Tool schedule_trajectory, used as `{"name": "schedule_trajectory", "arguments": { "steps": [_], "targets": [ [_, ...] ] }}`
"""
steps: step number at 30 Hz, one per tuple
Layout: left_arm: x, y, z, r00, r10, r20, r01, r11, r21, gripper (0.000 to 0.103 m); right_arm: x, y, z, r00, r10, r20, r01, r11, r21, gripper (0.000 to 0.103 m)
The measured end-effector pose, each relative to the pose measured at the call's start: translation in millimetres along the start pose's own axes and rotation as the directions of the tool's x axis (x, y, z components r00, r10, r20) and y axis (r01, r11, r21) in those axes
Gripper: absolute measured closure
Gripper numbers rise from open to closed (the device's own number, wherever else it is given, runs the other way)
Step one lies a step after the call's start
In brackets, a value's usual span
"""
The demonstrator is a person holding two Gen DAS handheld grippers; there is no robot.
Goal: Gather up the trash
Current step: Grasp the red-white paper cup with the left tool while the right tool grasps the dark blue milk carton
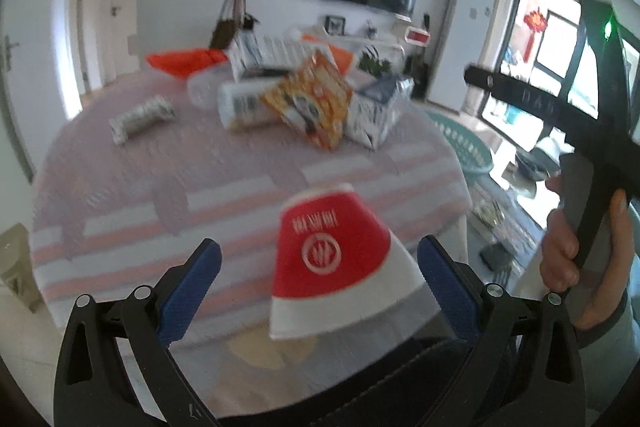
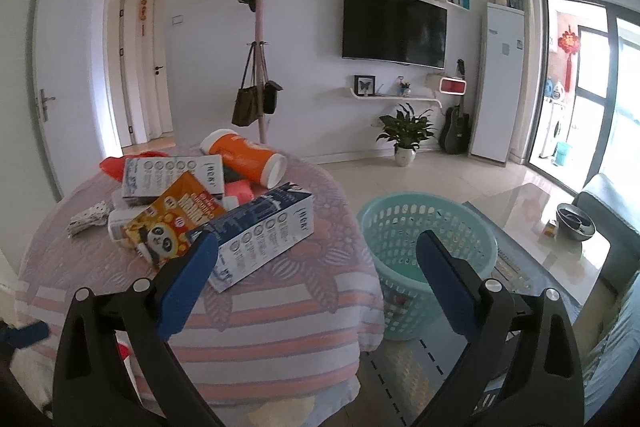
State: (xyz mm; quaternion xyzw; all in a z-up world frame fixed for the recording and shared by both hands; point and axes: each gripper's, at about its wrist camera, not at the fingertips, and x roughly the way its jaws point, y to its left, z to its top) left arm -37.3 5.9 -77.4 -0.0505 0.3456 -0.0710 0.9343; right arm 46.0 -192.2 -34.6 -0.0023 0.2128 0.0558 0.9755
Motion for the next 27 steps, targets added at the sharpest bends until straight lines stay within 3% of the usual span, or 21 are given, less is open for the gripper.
{"name": "schedule_trajectory", "arguments": {
  "steps": [6,10,20,24,27],
  "targets": [
    [27,5,-3,0.996,-0.012,-0.084,0.010,1.000,-0.020,0.013,-3,5,-2,1.000,0.010,-0.001,-0.010,1.000,-0.008,0.008],
    [30,11,3,0.997,-0.025,-0.070,0.022,0.999,-0.046,0.018,-2,6,-2,1.000,0.010,0.001,-0.010,1.000,-0.009,0.008],
    [34,10,13,0.992,-0.112,-0.051,0.109,0.992,-0.060,0.063,21,6,-3,0.997,0.032,-0.067,-0.032,0.999,-0.007,0.008],
    [37,12,20,0.992,-0.123,-0.038,0.120,0.991,-0.062,0.072,34,19,8,0.993,0.077,-0.085,-0.077,0.997,-0.004,0.008],
    [40,16,27,0.994,-0.103,-0.028,0.101,0.993,-0.066,0.074,51,29,18,0.991,0.066,-0.113,-0.065,0.998,0.019,0.008]
  ]
}}
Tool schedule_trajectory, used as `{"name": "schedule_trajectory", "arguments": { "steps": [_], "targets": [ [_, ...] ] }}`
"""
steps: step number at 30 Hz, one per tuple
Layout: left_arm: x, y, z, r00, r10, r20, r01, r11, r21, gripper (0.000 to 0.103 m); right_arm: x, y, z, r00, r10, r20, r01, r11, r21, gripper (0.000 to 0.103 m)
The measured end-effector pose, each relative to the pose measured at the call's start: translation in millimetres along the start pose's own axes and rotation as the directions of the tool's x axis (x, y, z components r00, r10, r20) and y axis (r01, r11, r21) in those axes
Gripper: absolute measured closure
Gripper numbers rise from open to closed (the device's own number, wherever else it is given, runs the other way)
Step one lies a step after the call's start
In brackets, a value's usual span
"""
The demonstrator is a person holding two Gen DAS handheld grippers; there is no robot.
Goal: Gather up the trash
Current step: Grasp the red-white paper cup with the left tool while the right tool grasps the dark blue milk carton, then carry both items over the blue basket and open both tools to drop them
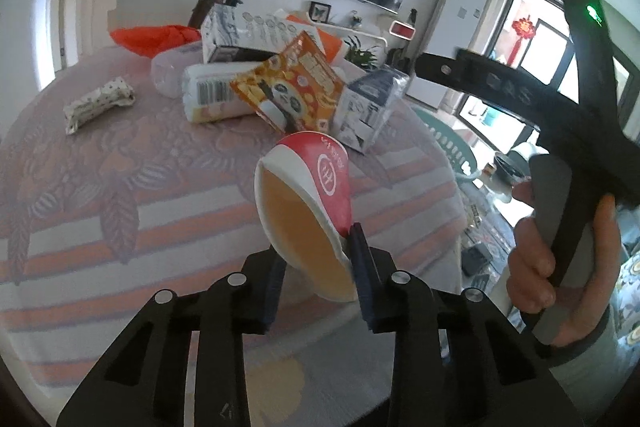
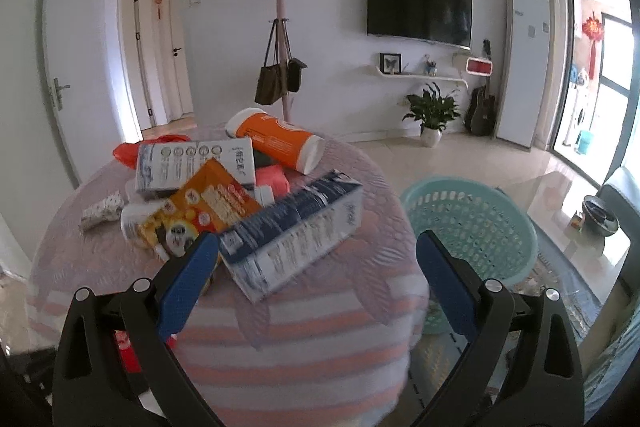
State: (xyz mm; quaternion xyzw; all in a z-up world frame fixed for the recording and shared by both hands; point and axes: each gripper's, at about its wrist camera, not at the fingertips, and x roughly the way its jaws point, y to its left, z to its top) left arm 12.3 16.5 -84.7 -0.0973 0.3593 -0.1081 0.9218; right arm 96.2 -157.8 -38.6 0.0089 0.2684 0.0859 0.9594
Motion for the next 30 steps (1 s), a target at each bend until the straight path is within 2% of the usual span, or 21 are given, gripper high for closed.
{"name": "schedule_trajectory", "arguments": {
  "steps": [2,5,8,11,14,16,22,25,30],
  "targets": [
    [1,6,5,1.000,0.002,0.007,-0.002,1.000,-0.017,0.075,17,4,8,0.999,-0.010,-0.046,0.011,0.999,0.038,0.008],
    [0,16,14,1.000,0.002,0.019,-0.001,0.999,-0.044,0.075,43,7,14,0.991,0.018,-0.133,-0.004,0.995,0.105,0.008],
    [-3,22,23,0.999,0.010,0.043,-0.008,0.999,-0.049,0.075,68,9,16,0.974,-0.032,-0.223,0.063,0.989,0.133,0.008],
    [-7,24,32,0.998,0.013,0.068,-0.011,0.999,-0.041,0.075,85,6,14,0.959,0.008,-0.282,0.048,0.980,0.191,0.011],
    [-6,23,39,0.997,0.013,0.080,-0.011,0.999,-0.034,0.075,90,6,13,0.954,0.038,-0.296,0.023,0.980,0.198,0.026],
    [-6,23,43,0.996,0.010,0.084,-0.008,1.000,-0.030,0.075,87,6,13,0.954,0.041,-0.298,0.015,0.983,0.183,0.048],
    [-5,16,52,0.995,0.003,0.096,-0.003,1.000,-0.003,0.074,75,-12,12,0.945,0.083,-0.318,-0.027,0.984,0.174,0.058],
    [-4,11,54,0.995,0.002,0.099,-0.003,1.000,0.017,0.074,73,-24,13,0.937,0.124,-0.326,-0.067,0.981,0.179,0.059],
    [2,-1,56,0.996,-0.004,0.092,0.001,0.999,0.038,0.074,72,-40,15,0.938,0.148,-0.313,-0.093,0.978,0.184,0.066]
  ]
}}
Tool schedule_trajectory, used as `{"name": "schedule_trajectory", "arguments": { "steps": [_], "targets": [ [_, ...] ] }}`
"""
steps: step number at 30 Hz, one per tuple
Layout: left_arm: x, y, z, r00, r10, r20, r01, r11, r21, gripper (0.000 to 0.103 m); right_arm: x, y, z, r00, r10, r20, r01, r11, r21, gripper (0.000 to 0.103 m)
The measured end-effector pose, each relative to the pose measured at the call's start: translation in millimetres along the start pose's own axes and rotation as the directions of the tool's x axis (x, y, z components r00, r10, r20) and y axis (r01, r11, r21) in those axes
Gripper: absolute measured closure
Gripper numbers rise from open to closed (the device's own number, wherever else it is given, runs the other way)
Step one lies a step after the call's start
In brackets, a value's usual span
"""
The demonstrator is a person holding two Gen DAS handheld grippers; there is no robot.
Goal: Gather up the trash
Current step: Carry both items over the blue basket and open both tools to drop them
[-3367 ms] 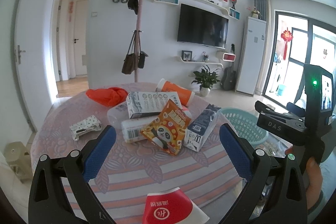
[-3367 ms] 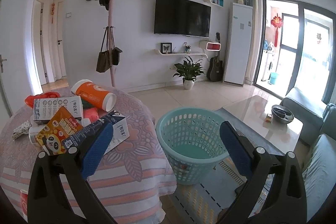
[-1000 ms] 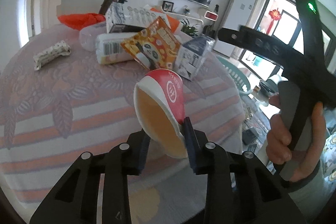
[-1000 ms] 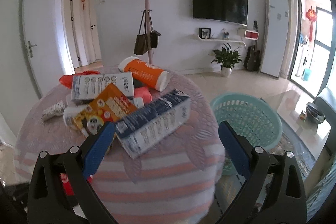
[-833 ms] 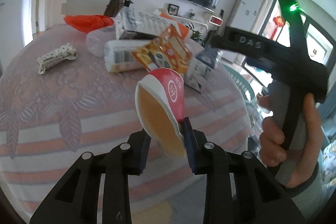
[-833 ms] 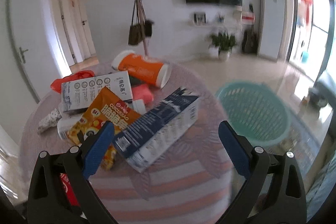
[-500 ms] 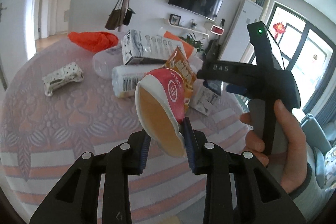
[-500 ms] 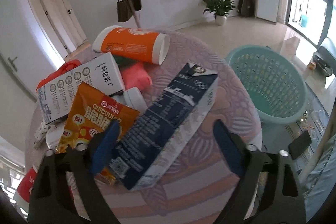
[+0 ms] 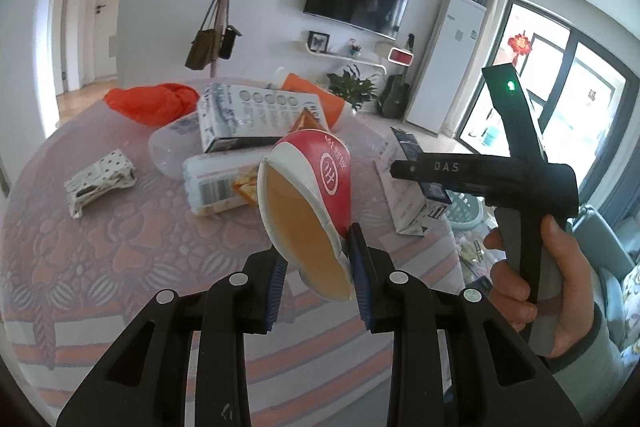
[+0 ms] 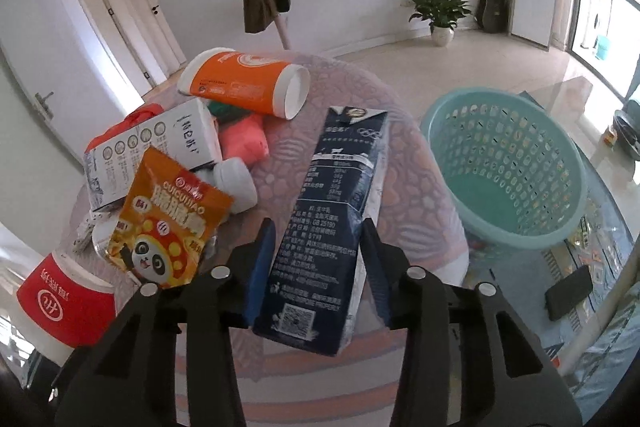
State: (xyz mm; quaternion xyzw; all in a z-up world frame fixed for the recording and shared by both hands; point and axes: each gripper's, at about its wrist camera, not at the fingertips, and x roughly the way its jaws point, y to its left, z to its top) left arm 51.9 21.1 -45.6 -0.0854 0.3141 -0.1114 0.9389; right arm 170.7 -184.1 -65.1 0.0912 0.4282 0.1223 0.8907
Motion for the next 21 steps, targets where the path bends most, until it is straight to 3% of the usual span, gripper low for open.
{"name": "schedule_trajectory", "arguments": {
  "steps": [2,11,21],
  "targets": [
    [3,-4,4,1.000,-0.001,0.000,0.001,1.000,0.013,0.074,-4,-3,2,1.000,0.013,0.006,-0.013,1.000,-0.003,0.071],
    [21,-32,44,1.000,-0.018,0.020,0.016,0.997,0.074,0.074,-27,-37,14,0.994,0.060,0.087,-0.062,0.998,0.018,0.071],
    [92,-90,103,0.993,-0.115,-0.001,0.114,0.985,0.127,0.074,-49,-112,61,0.970,-0.093,0.226,0.074,0.993,0.091,0.071]
  ]
}}
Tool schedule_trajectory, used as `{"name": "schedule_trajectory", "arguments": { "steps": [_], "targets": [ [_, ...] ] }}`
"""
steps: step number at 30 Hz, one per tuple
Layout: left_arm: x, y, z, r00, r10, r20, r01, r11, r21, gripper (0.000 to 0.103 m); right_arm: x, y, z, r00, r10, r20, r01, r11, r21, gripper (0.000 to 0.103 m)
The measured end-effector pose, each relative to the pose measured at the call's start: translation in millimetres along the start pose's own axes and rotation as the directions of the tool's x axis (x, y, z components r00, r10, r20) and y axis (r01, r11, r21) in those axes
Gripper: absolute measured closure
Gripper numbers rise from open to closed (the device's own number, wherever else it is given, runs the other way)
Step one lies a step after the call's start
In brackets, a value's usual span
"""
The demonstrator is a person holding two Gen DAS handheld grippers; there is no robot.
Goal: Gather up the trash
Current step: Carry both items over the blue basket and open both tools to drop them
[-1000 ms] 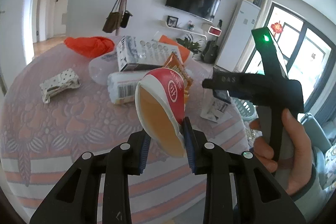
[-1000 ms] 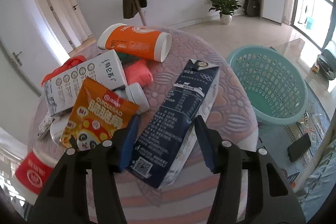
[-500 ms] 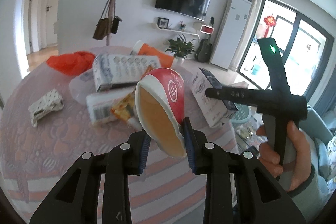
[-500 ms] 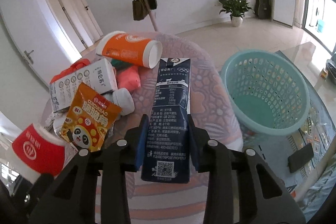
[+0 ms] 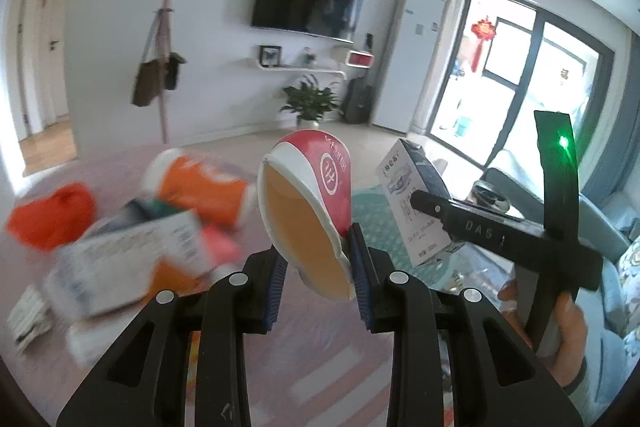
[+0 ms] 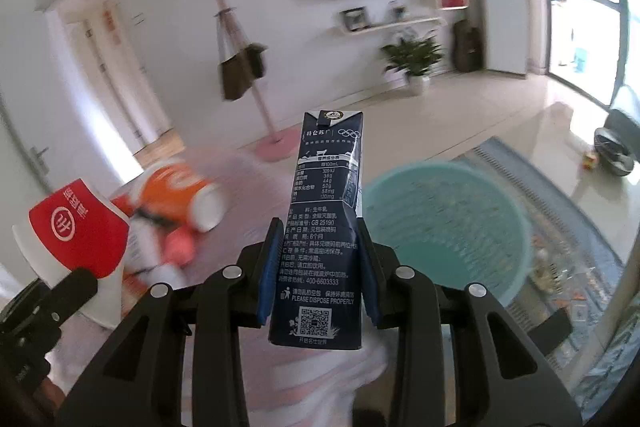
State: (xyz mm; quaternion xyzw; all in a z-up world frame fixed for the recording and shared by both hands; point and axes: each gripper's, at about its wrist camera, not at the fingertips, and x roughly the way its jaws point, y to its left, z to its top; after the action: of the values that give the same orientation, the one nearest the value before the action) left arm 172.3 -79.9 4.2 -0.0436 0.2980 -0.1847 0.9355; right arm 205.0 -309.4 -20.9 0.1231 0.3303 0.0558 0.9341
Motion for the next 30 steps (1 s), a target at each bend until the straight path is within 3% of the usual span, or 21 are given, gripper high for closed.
{"name": "schedule_trajectory", "arguments": {
  "steps": [8,16,20,23,27,30],
  "targets": [
    [98,-22,22,0.987,-0.083,-0.139,0.082,0.997,-0.010,0.074,47,-55,9,0.994,-0.100,-0.048,0.104,0.990,0.093,0.071],
    [191,-19,9,0.938,-0.140,-0.316,0.130,0.990,-0.052,0.074,100,-89,-10,0.977,-0.139,-0.164,0.163,0.976,0.144,0.071],
    [211,-20,2,0.917,-0.151,-0.368,0.143,0.989,-0.048,0.073,110,-102,-21,0.970,-0.134,-0.201,0.170,0.970,0.173,0.071],
    [216,-18,-1,0.911,-0.149,-0.384,0.139,0.989,-0.052,0.071,114,-109,-26,0.967,-0.130,-0.219,0.173,0.966,0.190,0.070],
    [210,-14,-1,0.914,-0.157,-0.374,0.142,0.988,-0.066,0.042,112,-114,-28,0.968,-0.118,-0.222,0.165,0.965,0.204,0.070],
    [194,-18,0,0.919,-0.172,-0.356,0.157,0.985,-0.069,0.041,106,-114,-27,0.970,-0.109,-0.216,0.157,0.964,0.217,0.063]
  ]
}}
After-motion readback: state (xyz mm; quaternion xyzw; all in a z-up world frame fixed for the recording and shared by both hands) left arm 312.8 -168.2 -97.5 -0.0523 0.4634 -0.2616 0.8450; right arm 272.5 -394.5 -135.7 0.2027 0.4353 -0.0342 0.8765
